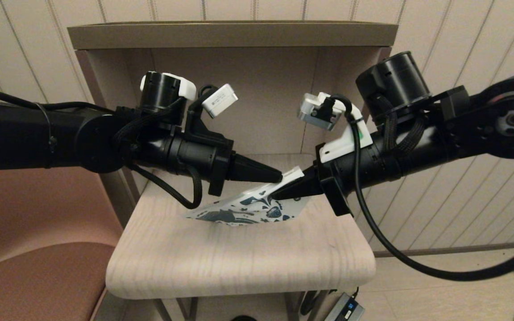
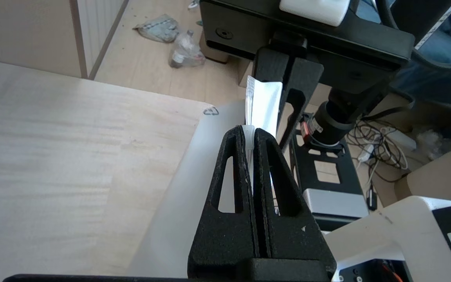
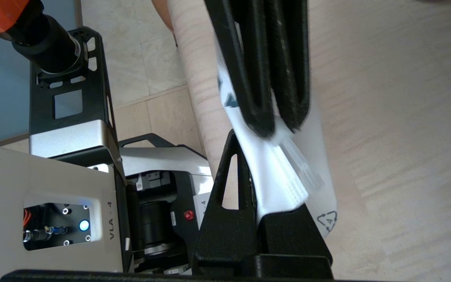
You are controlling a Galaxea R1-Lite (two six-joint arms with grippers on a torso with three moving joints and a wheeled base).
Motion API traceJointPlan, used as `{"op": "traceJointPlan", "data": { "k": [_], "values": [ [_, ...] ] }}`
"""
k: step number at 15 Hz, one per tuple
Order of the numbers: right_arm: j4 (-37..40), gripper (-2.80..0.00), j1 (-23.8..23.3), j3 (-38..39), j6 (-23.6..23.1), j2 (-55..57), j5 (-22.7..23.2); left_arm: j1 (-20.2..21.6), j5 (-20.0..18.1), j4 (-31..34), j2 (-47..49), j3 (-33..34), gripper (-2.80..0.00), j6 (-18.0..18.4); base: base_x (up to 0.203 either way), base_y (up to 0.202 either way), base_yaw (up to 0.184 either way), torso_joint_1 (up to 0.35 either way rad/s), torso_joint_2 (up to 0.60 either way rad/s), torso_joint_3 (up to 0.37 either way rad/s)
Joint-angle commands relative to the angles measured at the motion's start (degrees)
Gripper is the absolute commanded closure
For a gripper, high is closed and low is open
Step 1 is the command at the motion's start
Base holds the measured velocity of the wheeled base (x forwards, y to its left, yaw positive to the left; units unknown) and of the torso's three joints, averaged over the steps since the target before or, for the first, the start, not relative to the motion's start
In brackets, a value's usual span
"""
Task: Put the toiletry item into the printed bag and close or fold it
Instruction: Close the strorage bag and place it on the desk
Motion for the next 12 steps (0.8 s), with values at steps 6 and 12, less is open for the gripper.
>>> {"op": "traceJointPlan", "data": {
  "k": [6,12],
  "values": [
    [0.01,0.0,-1.64,-0.23,-0.16,-0.59,0.32,0.2,-0.3,0.02,0.17,0.72,0.0,0.17,0.0,0.0,0.0,0.0,0.0,0.0],
    [0.01,0.0,-1.82,-0.23,-0.16,-0.94,0.32,0.2,-0.3,0.01,0.26,0.91,0.0,0.17,0.0,0.0,0.0,0.0,0.0,0.0]
  ]
}}
